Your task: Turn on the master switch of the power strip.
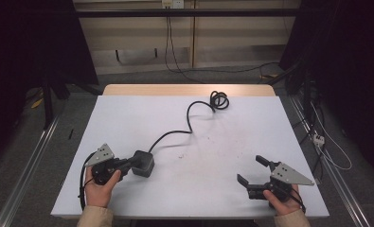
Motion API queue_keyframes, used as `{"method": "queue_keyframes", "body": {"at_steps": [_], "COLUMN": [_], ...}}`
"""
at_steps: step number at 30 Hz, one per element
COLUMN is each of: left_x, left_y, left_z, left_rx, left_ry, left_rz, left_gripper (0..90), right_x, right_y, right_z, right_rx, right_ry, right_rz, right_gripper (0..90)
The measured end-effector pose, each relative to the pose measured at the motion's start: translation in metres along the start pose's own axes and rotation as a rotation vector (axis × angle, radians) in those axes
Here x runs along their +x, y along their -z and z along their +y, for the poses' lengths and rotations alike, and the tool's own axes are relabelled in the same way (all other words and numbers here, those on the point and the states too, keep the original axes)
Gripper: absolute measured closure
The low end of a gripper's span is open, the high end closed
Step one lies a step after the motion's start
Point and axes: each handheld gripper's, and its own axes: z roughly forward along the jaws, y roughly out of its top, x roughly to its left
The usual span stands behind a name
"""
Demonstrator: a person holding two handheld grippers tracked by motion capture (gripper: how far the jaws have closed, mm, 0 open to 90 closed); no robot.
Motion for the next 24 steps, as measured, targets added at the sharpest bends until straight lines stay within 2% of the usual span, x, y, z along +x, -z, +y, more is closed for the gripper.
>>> {"method": "queue_keyframes", "body": {"at_steps": [24], "left_x": [0.0014], "left_y": [-0.0019], "left_z": [-0.0022], "left_rx": [0.020], "left_ry": [-0.006], "left_rz": [0.006], "left_gripper": [90.0], "right_x": [0.0002], "right_y": [-0.0003], "right_z": [-0.0001], "right_rx": [0.001], "right_ry": [-0.001], "right_rz": [0.012], "right_gripper": [3.9]}}
